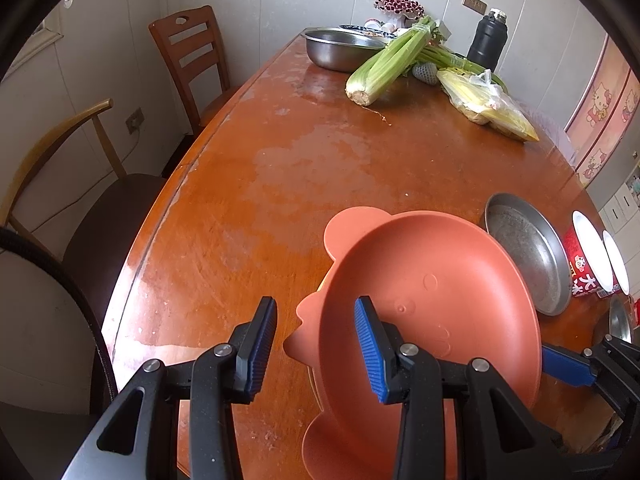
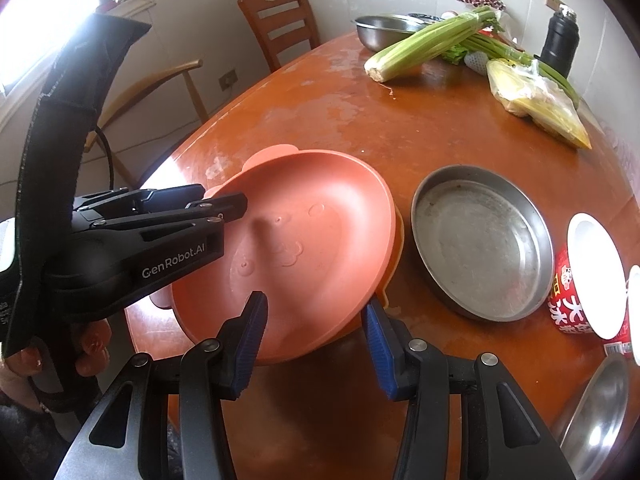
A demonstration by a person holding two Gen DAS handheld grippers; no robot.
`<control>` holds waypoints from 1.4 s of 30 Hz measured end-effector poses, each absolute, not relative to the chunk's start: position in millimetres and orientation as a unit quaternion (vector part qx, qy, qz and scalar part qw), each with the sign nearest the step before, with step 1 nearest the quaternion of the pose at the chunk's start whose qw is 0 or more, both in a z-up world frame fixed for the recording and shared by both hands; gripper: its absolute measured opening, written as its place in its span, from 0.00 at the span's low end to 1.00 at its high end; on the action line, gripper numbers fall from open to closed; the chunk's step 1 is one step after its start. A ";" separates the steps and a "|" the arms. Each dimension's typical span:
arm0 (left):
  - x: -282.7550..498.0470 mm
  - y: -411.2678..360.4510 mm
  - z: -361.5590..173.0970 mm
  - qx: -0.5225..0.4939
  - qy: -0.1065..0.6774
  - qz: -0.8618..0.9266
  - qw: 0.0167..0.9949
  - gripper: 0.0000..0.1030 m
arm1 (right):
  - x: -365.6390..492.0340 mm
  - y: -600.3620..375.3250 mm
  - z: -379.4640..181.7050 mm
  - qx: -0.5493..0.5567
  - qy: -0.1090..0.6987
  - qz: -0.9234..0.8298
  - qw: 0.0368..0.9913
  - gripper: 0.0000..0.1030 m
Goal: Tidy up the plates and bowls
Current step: 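Lower the orange plate onto the yellow bowl and open the left gripper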
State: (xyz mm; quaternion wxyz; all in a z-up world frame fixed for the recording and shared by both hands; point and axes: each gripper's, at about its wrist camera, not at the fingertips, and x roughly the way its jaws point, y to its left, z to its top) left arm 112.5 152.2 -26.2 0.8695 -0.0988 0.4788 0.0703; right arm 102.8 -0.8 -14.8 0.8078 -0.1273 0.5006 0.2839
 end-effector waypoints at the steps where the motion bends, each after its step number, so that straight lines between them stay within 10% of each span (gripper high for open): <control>1: 112.4 152.3 -26.0 -0.099 0.479 0.071 0.869 0.40 | 102.5 -1.3 -14.0 -0.127 0.500 0.284 0.808 0.50; 42: 97.3 119.2 13.7 -0.079 0.442 0.068 0.891 0.40 | 85.1 -33.3 15.2 -0.101 0.450 0.310 0.832 0.51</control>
